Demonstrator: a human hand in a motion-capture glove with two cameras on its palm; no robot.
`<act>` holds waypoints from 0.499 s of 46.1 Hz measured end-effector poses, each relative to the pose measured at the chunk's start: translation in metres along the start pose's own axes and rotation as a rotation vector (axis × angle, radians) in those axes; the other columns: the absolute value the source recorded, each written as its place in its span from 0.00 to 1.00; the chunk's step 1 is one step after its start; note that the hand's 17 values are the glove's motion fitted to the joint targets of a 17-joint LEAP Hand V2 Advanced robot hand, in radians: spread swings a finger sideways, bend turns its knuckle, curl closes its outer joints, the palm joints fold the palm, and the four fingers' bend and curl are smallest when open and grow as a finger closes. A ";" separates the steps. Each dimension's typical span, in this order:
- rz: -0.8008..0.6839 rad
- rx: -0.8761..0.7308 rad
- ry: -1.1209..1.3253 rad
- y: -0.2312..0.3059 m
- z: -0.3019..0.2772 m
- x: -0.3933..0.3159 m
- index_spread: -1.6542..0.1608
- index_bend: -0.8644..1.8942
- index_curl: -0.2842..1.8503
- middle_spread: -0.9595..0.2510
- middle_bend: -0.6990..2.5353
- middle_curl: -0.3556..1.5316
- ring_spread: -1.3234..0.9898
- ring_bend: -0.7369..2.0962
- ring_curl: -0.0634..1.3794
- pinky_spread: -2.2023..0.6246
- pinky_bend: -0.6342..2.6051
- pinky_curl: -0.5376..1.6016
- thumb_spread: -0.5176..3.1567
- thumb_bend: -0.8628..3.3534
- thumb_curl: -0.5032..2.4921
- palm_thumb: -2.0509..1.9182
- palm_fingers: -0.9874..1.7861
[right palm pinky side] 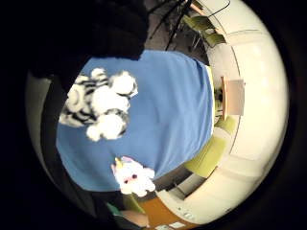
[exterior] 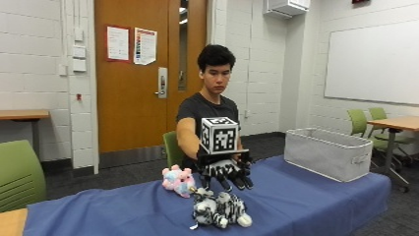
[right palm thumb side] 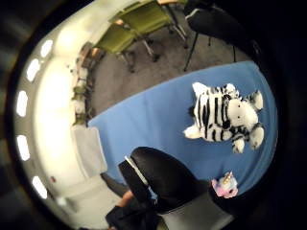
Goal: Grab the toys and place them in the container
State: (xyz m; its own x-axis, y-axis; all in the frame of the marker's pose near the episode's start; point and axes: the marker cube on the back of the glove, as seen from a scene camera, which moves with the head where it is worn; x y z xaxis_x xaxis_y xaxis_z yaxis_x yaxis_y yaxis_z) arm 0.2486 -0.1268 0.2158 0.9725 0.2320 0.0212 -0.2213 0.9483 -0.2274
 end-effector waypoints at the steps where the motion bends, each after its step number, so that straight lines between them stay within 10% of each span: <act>1: 0.002 -0.009 0.001 -0.002 0.006 0.002 0.69 0.42 0.41 0.63 0.28 0.40 0.45 0.39 0.18 0.78 0.47 0.40 0.40 0.18 0.23 0.49 0.33; 23: 0.086 -0.100 0.025 -0.011 0.075 0.027 0.68 0.48 0.41 0.66 0.25 0.35 0.51 0.32 0.18 0.80 0.45 0.40 0.39 0.18 0.23 0.49 0.34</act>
State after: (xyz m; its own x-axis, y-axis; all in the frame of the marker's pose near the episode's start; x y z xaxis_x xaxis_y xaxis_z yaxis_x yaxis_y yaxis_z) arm 0.2718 -0.1148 0.2922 0.9519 0.3054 -0.0262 -0.2971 0.8984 -0.3235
